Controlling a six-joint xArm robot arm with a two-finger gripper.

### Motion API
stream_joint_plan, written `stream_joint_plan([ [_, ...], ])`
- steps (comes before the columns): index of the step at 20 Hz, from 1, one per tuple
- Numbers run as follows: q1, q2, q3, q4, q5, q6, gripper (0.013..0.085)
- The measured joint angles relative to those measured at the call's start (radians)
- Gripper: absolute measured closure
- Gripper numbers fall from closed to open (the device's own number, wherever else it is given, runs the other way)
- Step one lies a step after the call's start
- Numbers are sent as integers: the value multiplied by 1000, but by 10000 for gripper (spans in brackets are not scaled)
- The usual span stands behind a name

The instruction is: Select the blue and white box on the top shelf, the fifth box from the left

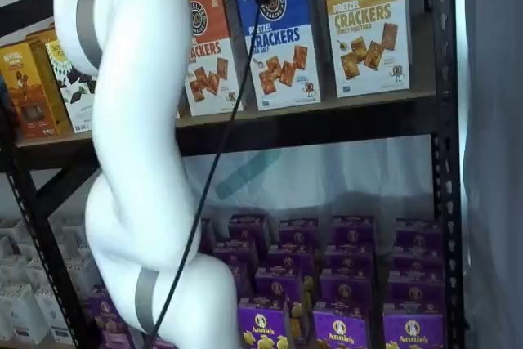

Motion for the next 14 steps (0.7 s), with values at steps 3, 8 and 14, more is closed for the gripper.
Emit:
stream_joint_plan([
  [3, -4, -9, 12, 3, -6, -3, 290],
  [8, -8, -15, 20, 16, -10, -3, 330],
  [14, -4, -14, 9, 14, 11, 3, 330],
])
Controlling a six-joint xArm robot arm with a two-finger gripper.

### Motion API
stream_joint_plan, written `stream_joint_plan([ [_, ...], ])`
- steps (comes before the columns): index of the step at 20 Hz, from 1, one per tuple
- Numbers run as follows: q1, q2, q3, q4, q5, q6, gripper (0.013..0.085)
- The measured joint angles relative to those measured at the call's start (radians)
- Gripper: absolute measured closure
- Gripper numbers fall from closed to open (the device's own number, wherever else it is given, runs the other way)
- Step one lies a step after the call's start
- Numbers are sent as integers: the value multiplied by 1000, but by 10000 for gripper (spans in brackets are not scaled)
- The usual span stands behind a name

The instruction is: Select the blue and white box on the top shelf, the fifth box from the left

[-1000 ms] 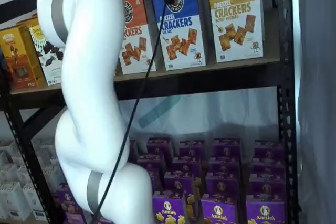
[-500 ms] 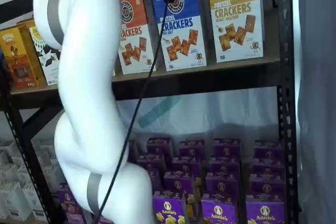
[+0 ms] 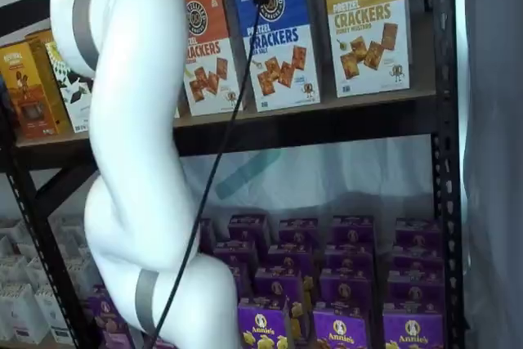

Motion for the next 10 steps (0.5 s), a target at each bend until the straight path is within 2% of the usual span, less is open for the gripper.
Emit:
stream_joint_plan([
  [10, 3, -60, 30, 2, 29, 10, 330],
])
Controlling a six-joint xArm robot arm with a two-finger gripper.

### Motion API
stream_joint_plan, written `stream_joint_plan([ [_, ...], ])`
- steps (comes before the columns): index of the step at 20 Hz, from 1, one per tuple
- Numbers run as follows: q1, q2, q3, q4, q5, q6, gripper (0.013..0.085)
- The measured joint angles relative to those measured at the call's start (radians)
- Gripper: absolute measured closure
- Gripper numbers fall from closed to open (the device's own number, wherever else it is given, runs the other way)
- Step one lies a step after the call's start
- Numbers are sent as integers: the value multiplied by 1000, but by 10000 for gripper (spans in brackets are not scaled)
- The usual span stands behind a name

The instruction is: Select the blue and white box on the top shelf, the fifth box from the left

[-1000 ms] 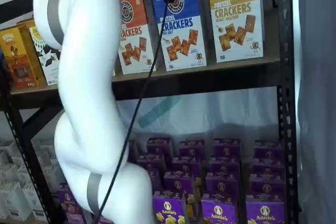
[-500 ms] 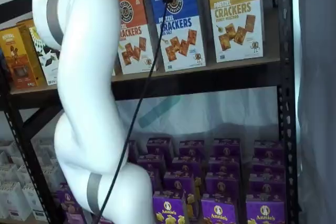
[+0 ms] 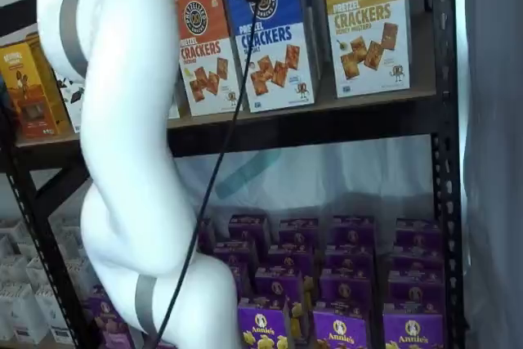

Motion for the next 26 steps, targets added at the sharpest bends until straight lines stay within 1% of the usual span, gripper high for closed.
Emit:
stream_joint_plan([
  [5, 4, -52, 39, -3, 16, 5, 330],
  [14, 6, -173, 156, 6, 56, 14, 330],
  [17, -5, -212, 204, 15, 61, 6, 330],
  [21, -32, -256, 257, 30, 71, -14, 330],
  [26, -49, -309, 323, 35, 60, -32, 330],
])
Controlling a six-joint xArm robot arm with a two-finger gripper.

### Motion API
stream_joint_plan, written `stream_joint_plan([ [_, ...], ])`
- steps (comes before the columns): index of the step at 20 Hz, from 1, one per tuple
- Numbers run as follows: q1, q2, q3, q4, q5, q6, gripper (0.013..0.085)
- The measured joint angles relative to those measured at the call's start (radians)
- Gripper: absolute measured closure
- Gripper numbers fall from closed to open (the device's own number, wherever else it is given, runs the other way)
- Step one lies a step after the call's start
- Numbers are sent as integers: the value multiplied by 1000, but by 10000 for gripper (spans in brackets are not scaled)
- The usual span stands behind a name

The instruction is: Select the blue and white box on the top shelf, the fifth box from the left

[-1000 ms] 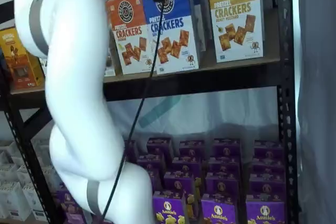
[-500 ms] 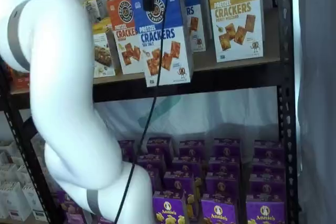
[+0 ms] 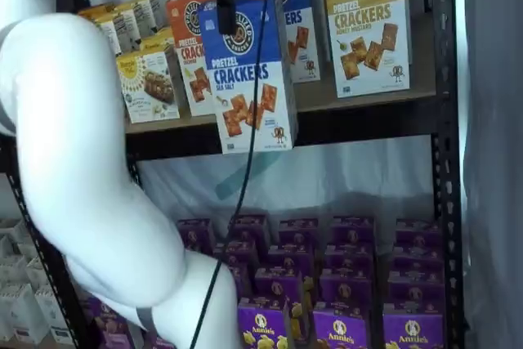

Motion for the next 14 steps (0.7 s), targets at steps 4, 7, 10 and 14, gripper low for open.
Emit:
stream_joint_plan([
  [4, -7, -36, 44, 3, -5, -7, 330],
  [7, -8, -56, 71, 1, -5, -11, 330],
  [10, -6, -76, 99, -3, -9, -12, 330],
  [14, -5, -101, 137, -4, -22, -14, 330],
])
